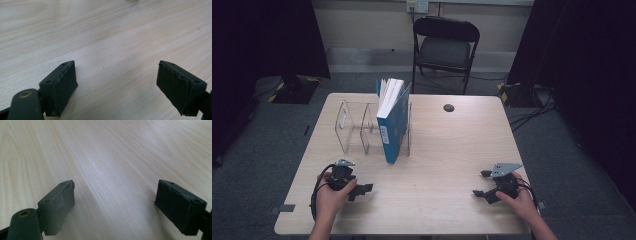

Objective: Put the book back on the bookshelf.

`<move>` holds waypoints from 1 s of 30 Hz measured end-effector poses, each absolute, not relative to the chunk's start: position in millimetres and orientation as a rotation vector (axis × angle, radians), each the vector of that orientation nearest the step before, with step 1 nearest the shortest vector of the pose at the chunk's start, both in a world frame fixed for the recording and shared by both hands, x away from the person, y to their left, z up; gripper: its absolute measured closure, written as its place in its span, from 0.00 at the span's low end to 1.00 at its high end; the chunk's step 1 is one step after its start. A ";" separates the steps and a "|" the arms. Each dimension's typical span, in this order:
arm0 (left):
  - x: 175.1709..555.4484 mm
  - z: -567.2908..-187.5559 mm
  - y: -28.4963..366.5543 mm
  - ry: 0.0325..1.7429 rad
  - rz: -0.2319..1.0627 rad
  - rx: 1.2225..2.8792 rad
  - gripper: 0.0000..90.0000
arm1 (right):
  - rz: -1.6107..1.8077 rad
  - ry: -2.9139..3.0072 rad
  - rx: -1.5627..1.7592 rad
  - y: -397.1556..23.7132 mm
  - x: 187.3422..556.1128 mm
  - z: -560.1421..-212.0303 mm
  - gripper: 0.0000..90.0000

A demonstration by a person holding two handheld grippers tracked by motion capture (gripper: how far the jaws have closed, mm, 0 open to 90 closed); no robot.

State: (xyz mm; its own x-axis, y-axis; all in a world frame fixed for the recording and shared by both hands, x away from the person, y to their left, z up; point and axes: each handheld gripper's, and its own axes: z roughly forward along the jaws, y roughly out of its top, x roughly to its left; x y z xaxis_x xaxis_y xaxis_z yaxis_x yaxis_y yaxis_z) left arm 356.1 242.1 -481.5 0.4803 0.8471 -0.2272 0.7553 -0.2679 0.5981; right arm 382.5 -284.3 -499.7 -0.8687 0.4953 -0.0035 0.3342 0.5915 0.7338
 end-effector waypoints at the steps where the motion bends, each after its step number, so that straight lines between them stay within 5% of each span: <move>1: 354.7 -482.5 241.3 1.309 0.191 2.072 0.17 | 1.140 2.613 0.691 -284.3 382.4 -499.7 0.16; 30: 341.8 -489.6 235.1 1.222 0.331 2.103 0.17 | 1.141 2.613 0.691 -284.4 382.5 -499.8 0.16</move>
